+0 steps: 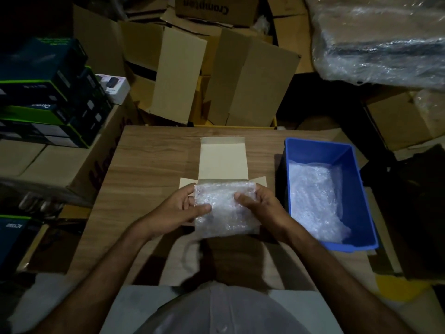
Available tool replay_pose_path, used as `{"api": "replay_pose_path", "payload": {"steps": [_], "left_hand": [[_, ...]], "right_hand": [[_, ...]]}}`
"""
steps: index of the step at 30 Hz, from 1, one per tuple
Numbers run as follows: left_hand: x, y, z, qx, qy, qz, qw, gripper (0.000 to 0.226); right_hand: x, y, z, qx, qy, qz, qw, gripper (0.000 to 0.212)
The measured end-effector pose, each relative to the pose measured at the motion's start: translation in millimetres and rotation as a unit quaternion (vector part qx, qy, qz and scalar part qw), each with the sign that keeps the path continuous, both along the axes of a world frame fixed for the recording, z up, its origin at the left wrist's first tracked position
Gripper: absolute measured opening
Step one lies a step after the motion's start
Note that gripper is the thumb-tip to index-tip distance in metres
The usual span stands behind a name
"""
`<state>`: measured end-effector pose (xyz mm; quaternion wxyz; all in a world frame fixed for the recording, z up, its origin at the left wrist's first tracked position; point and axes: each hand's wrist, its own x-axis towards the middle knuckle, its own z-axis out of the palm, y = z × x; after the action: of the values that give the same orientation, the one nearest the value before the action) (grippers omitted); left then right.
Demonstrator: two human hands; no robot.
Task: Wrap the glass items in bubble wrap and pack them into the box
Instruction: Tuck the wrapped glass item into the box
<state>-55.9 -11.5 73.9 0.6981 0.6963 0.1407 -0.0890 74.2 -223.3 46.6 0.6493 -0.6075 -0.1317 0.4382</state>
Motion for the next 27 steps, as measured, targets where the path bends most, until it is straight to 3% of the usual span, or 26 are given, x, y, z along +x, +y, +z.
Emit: {"api": "replay_pose_path", "payload": {"steps": [3,5,8,9,11,13,15,16,18,20,23,27], "left_hand": [[-3,-1,-17,-0.037,0.016,0.022,0.999,0.039],[-5,-1,-26,-0.025,0.018,0.041,0.999,0.029],[-10,0,-36,-0.038,0.061,0.065,0.995,0.022],[-12,1,-39,-0.067,0.073,0.078,0.992,0.026],[-15,6,-47,-0.137,0.076,0.095,0.983,0.033],[-16,5,-48,-0.159,0.073,0.094,0.980,0.043],[-14,1,-50,-0.093,0.059,0.097,0.989,0.036],[-12,0,-51,-0.067,0.043,0.099,0.992,0.036],[-10,-2,-53,-0.068,0.022,0.099,0.993,0.055],[-8,0,-56,-0.057,0.011,0.085,0.995,0.060],[3,5,-63,0.067,-0.009,0.042,0.997,0.033],[22,20,-71,0.095,0.002,-0.017,0.995,0.021]], "right_hand": [[-6,0,-17,-0.003,-0.007,-0.018,1.000,0.029],[-13,-4,-24,0.001,0.004,-0.011,1.000,0.015],[-18,-9,-30,-0.013,0.019,-0.014,1.000,0.019],[-19,-11,-31,-0.007,0.038,-0.017,0.999,0.021],[-20,-12,-27,0.009,0.071,-0.017,0.997,0.049],[-22,-12,-28,-0.004,0.026,-0.002,1.000,0.051],[-25,-12,-32,0.012,-0.043,-0.002,0.999,0.035],[-26,-11,-34,0.020,-0.054,-0.020,0.998,0.038],[-30,-10,-39,0.022,-0.073,-0.037,0.996,0.046],[-32,-7,-42,0.003,-0.135,-0.044,0.990,0.036],[-34,-7,-54,0.008,-0.178,-0.047,0.983,0.025],[-38,-4,-64,-0.029,-0.178,-0.092,0.979,0.018]]}}
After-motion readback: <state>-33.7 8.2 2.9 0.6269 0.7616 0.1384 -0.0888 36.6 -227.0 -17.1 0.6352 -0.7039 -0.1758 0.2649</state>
